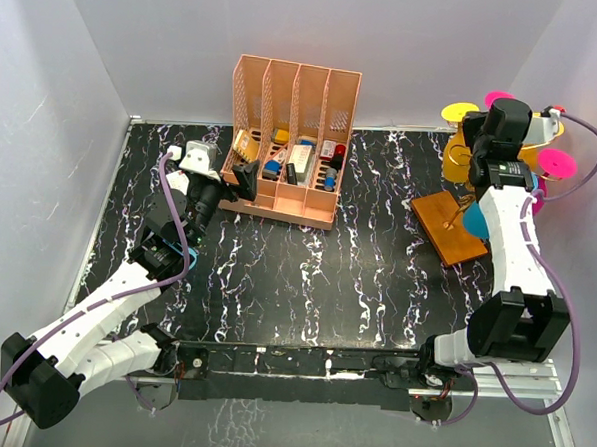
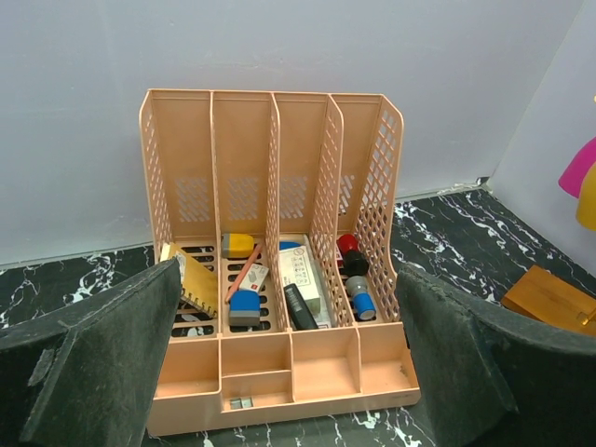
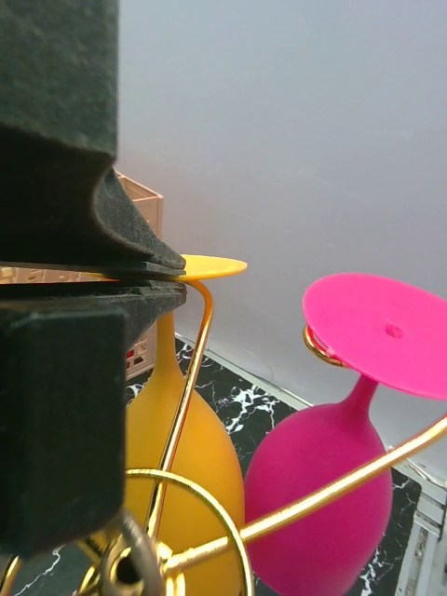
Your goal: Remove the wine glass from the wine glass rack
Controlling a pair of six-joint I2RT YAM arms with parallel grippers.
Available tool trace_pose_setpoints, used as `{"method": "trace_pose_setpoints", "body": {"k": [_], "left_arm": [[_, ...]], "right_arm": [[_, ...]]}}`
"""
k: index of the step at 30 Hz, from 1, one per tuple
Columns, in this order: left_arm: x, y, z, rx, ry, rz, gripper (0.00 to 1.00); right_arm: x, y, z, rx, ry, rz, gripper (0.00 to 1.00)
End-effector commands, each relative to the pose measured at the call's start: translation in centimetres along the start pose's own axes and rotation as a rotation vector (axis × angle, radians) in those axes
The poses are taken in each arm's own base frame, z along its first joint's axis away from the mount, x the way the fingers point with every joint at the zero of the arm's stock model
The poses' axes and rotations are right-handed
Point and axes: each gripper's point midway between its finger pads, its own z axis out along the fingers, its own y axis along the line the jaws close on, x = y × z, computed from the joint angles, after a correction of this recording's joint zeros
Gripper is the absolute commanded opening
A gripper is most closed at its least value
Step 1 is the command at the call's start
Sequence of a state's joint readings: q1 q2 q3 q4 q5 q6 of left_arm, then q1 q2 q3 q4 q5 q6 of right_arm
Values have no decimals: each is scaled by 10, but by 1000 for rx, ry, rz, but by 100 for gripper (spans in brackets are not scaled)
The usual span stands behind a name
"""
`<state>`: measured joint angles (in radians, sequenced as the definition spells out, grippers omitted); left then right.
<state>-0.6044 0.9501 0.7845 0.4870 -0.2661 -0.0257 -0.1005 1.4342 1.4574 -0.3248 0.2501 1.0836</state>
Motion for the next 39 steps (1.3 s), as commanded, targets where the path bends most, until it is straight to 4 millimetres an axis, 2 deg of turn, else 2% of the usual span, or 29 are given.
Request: {"method": "trace_pose_setpoints", "body": {"k": [1, 9, 17, 27, 33, 39], "left_arm": [[-18, 2, -3, -13, -58, -9, 97], [-17, 5, -2, -29, -54, -2, 97], [-15, 4, -2, -29, -48, -7, 97], [-13, 6, 0, -41, -39, 9, 97], [-9, 6, 1, -40, -26, 16, 97], [-4, 6, 4, -44, -11, 27, 97]], "right_arm": [[-39, 18, -21, -54, -138, 75, 8], [-49, 12, -30, -43, -179, 87, 8], [-47, 21, -59, -107, -127, 91, 8], [-14, 29, -81, -191, 68, 58, 8], [27, 48, -89, -337, 285, 5, 8], [56, 64, -113, -532, 461, -175, 8]]}}
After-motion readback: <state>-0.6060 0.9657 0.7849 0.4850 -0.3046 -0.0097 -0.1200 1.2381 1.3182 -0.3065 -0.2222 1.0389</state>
